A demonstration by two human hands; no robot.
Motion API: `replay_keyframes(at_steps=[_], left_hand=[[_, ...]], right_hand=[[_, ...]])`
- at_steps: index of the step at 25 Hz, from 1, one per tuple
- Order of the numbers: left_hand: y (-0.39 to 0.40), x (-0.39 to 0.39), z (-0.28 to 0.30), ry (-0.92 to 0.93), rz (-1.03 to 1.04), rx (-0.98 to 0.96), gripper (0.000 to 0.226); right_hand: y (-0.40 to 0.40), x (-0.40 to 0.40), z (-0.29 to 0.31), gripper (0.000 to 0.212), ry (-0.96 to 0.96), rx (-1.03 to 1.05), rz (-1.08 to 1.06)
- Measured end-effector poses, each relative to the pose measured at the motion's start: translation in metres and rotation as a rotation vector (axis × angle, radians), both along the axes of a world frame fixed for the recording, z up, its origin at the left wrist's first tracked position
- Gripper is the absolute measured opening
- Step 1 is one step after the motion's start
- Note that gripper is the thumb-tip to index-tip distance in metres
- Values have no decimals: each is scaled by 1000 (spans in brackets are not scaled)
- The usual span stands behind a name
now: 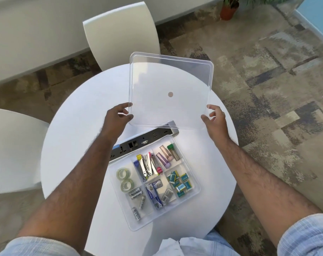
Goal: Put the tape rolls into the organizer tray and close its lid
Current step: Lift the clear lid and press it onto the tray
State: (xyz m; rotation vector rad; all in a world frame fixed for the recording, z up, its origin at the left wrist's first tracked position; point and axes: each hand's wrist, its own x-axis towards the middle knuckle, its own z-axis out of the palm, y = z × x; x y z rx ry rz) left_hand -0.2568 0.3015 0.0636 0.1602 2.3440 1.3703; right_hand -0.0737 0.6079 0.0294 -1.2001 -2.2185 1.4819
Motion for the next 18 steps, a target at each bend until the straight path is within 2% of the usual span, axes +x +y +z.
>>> replay_keyframes(at_steps=[3,6,8,12,14,18], left_hand=[[-27,5,15,58,30,20,36],[-53,17,25,114,75,13,34],[-66,32,31,142,128,22,25],[-93,66,42,140,254,164,15],[-105,80,45,113,287,243,13],[-127,107,46,65,315,302,17]], right_hand=[[-12,0,20,24,73,-50,14],[-27,3,32,22,136,-91,28],[-37,7,42,26,186,-222,37],[-50,22,62,28,190,-688,80],[-55,29,66,28,206,-782,98],[-68,44,68,20,222,-819,176]])
